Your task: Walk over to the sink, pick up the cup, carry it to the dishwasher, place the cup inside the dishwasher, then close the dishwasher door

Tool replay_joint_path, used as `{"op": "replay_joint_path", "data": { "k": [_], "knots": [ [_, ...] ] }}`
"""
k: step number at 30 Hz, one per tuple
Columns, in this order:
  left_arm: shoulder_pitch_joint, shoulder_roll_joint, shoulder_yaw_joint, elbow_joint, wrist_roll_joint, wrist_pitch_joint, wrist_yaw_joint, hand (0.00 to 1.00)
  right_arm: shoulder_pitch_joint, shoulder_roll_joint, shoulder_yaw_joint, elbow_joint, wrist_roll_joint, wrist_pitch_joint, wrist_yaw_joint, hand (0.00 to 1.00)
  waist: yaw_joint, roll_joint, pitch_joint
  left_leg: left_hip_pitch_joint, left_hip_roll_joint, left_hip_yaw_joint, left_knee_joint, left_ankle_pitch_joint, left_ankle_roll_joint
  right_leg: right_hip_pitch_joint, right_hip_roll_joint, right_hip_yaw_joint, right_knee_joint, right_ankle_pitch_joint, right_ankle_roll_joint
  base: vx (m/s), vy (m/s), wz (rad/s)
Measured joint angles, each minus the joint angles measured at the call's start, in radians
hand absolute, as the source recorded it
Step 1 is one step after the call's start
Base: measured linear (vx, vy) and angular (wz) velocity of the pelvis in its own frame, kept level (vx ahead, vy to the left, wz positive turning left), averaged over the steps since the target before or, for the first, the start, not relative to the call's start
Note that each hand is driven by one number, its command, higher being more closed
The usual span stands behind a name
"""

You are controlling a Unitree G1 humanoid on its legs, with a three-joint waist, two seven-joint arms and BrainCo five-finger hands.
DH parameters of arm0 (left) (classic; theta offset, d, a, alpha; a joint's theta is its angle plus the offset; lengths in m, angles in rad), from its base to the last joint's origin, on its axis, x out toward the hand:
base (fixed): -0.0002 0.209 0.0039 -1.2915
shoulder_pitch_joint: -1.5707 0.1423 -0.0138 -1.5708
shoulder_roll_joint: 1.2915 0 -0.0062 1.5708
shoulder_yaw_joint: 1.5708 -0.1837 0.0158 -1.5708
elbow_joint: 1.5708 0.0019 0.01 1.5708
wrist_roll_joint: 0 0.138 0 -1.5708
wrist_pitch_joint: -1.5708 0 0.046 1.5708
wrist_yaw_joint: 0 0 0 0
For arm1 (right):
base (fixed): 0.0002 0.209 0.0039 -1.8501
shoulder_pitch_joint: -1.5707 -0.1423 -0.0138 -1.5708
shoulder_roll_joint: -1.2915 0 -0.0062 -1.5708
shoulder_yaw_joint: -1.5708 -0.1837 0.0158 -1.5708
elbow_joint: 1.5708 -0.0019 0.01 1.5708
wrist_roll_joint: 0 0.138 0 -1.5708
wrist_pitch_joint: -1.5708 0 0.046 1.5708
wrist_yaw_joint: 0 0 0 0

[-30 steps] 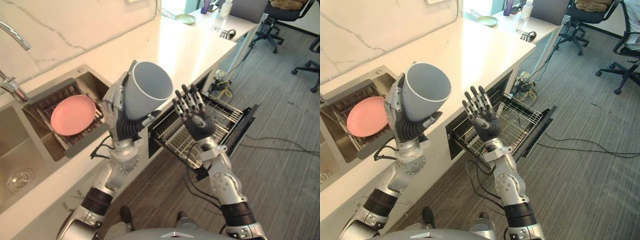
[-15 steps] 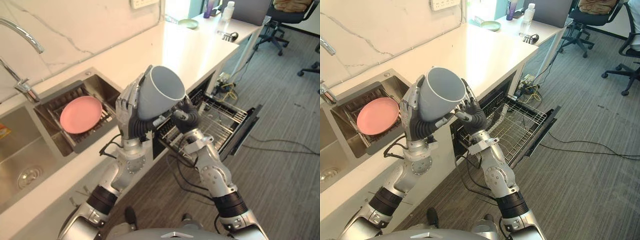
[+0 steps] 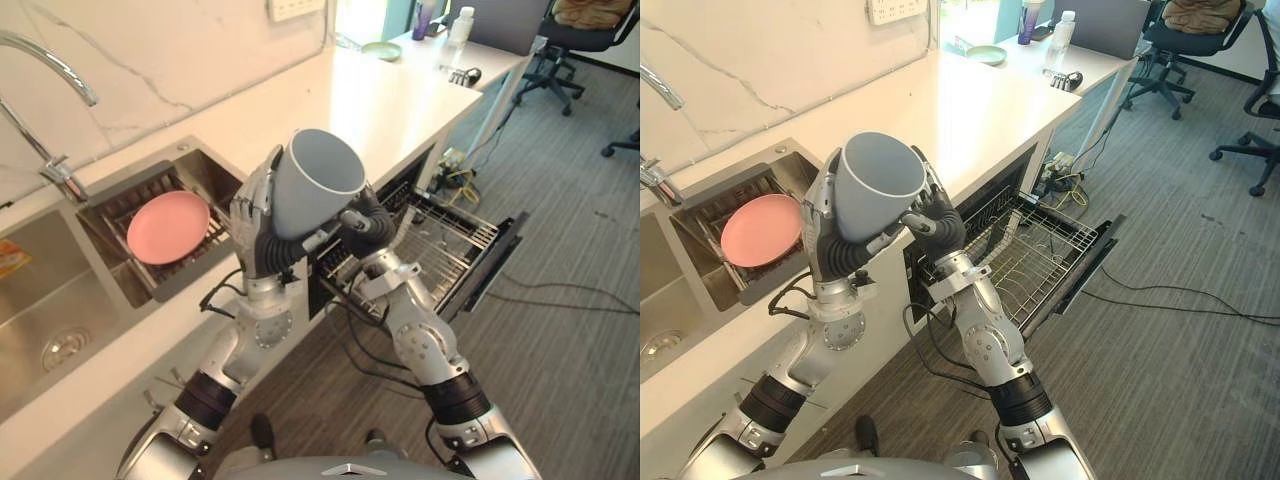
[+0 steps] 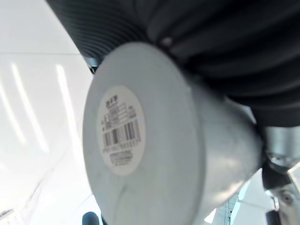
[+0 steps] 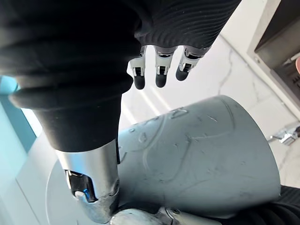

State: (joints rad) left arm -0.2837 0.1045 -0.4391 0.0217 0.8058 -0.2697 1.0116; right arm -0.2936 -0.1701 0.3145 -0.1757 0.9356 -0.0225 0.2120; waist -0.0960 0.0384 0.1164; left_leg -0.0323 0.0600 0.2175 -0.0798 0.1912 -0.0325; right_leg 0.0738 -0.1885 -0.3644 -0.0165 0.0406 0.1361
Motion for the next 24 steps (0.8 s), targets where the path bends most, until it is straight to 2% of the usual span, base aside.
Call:
{"op": "replay_joint_path", "data": {
  "k": [4,9,19,24],
  "knots": [
    [0.000,0.000,-0.003,0.000,-0.008,0.001,0.000,1.00,-0.003,-0.001,0.050,0.004,0.030,0.019,0.024,0.00,0.011,0.000,-0.005,0.000,0.000,-0.003,-0.003,0.002,0.001,0.001,0.000,0.000,-0.003,0.004,0.000,0.00,0.000,0.00],
    [0.001,0.004,-0.003,-0.004,-0.022,0.003,-0.004,1.00,-0.030,0.001,0.102,0.039,0.083,0.018,0.030,0.00,0.014,0.000,-0.005,-0.001,0.000,-0.014,-0.007,0.003,-0.003,0.002,-0.003,-0.005,0.004,-0.001,0.004,-0.04,0.006,0.05],
    [0.054,0.035,-0.006,-0.083,-0.040,0.028,-0.047,1.00,-0.030,0.002,0.120,0.039,0.076,0.018,0.051,0.00,0.030,0.000,-0.026,-0.010,0.001,-0.026,-0.007,0.005,-0.007,-0.004,-0.003,-0.006,0.009,0.000,0.004,-0.01,0.001,0.01],
    [0.061,0.044,-0.008,-0.091,-0.040,0.030,-0.050,1.00,-0.030,0.001,0.121,0.039,0.028,0.022,0.067,0.00,0.035,-0.001,-0.027,-0.010,0.002,-0.027,-0.007,0.006,-0.008,-0.005,-0.003,-0.006,0.007,0.000,0.004,0.00,0.000,0.00]
  ]
}}
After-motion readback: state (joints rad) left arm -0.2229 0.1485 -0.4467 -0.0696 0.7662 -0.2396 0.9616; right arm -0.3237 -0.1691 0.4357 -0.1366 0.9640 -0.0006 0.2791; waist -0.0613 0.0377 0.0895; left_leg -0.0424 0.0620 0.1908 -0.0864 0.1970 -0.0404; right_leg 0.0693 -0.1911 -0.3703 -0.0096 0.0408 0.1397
